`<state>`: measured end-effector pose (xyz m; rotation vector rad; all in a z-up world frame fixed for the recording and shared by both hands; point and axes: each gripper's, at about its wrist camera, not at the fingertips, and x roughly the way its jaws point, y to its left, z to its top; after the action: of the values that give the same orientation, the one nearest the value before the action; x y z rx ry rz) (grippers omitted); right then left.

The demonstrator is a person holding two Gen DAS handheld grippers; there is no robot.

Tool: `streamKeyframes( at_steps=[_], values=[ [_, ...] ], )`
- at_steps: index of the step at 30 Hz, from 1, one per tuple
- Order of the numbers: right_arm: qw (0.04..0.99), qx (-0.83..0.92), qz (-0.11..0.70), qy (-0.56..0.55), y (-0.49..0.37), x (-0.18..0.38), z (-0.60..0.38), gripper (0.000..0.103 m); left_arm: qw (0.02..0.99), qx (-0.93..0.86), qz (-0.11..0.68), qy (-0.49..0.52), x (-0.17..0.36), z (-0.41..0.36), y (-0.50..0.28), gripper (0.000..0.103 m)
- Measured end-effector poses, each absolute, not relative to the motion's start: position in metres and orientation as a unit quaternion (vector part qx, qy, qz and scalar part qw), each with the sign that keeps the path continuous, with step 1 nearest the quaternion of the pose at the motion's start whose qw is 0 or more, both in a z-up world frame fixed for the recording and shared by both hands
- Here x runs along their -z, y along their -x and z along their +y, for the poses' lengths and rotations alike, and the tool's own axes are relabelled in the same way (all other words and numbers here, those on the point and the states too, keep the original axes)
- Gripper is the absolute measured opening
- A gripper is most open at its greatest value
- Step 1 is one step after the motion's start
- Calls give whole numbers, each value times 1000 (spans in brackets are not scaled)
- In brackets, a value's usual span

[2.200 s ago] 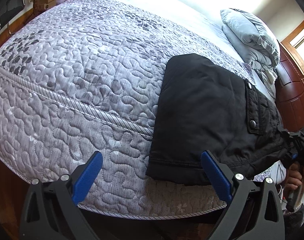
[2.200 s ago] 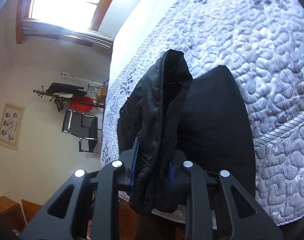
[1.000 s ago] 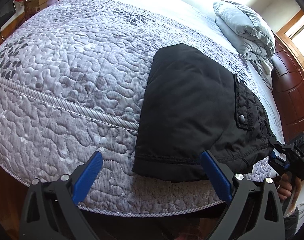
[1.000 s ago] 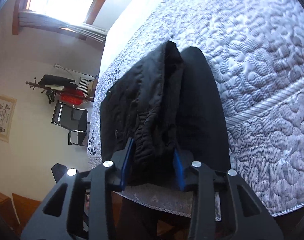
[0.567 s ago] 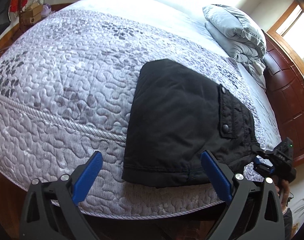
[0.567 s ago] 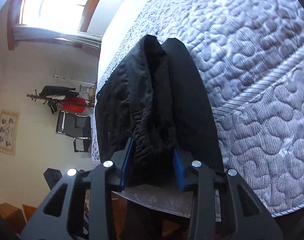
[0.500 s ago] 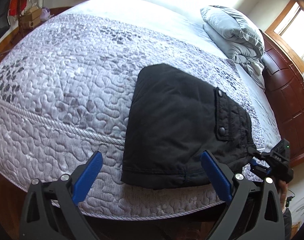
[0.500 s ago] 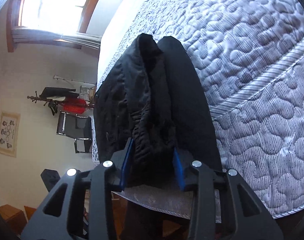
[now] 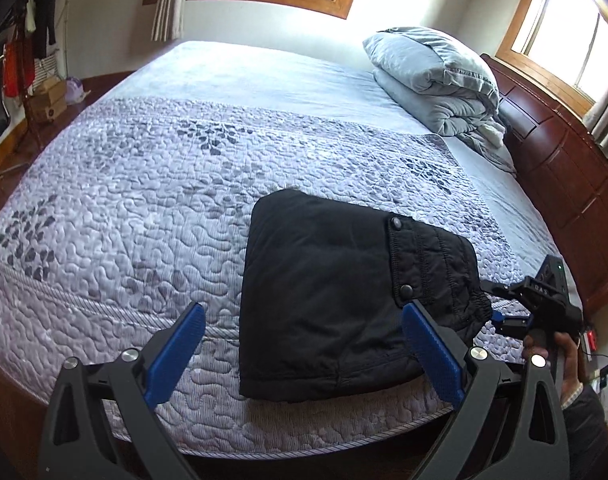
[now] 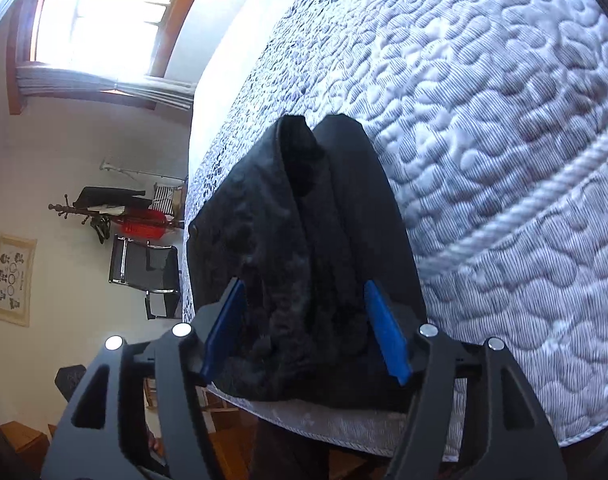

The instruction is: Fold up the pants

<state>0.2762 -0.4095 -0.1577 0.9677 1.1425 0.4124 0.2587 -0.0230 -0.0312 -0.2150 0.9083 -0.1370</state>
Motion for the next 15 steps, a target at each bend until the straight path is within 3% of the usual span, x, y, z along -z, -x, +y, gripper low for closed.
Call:
streamKeyframes(
  at_steps=[8, 12, 15],
  values=[
    [719, -193, 531, -406, -310, 155, -389, 67, 896, 70, 431, 77, 26, -31, -264, 99],
    [723, -198, 538, -387, -316, 154, -379, 44, 889, 63, 446, 80, 35, -28, -272, 99],
    [733, -203, 537, -364, -319, 148, -373, 33, 881, 58, 459, 96, 44, -24, -278, 99]
  ],
)
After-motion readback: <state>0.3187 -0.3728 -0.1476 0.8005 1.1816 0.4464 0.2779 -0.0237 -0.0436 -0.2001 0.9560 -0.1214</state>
